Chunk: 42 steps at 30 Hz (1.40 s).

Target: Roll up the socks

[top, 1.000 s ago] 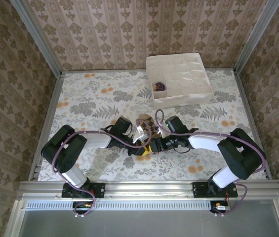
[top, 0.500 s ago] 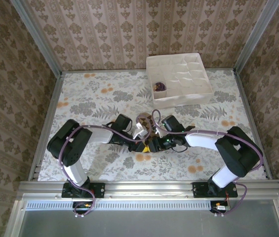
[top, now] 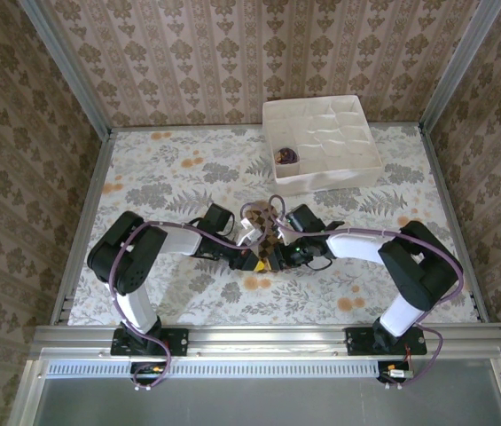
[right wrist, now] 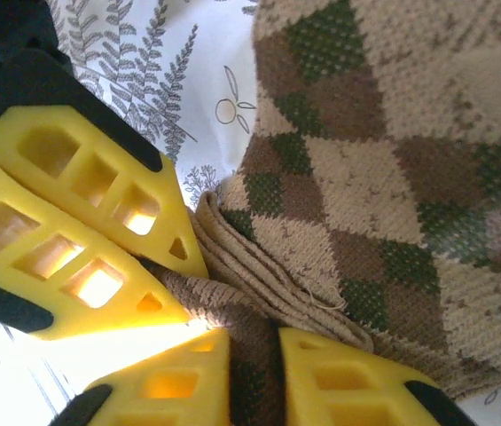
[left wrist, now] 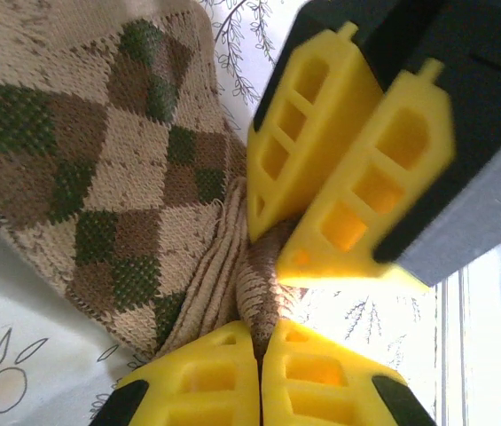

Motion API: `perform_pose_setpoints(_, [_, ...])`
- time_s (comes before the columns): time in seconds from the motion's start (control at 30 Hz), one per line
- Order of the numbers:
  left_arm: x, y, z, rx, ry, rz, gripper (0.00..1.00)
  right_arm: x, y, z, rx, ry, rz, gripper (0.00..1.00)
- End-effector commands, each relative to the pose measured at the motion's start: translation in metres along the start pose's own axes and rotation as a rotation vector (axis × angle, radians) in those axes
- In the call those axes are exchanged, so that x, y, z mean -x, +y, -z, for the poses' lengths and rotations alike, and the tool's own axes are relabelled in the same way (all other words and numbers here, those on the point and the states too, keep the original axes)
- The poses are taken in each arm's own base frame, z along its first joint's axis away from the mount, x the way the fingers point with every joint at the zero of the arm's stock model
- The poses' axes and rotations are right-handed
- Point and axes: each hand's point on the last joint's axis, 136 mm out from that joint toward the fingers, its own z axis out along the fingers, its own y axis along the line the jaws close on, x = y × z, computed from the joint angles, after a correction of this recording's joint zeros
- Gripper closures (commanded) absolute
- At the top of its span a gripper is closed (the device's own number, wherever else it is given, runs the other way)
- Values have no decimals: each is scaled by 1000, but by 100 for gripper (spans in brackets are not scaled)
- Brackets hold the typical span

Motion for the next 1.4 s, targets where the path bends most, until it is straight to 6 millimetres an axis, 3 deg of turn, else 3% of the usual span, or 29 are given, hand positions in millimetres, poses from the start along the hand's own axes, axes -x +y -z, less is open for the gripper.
perform_pose_setpoints(0.0, [6, 6, 4, 30, -27, -2, 94, -14, -19, -3, -102, 59, -62, 92])
perform_pose_setpoints(0.17, [15, -2, 13, 58, -94, -106, 84, -19, -37, -3, -203, 86, -133, 100])
perform_pose_setpoints(0.4, [33, -33, 40, 163, -189, -418, 74, -32, -58, -8, -304, 136, -218, 100])
perform_pose_setpoints(0.53, [25, -55, 39, 238, -167, -681, 70, -33, -66, -8, -354, 157, -235, 100])
perform_pose_setpoints(0.63, [10, -60, 31, 321, -110, -861, 69, -35, -72, -8, -390, 175, -251, 100])
perform_pose_setpoints(0.77, [-2, -53, 24, 455, -58, -1020, 70, -36, -74, -8, -405, 179, -258, 100])
perform_pose_setpoints(0.9, [-7, -43, 21, 556, -1, -1132, 70, -37, -61, -13, -322, 198, -263, 100])
perform_pose_setpoints(1.37, [-15, -18, 0, 610, 70, -1207, 57, -64, -45, -15, -175, 282, -356, 100])
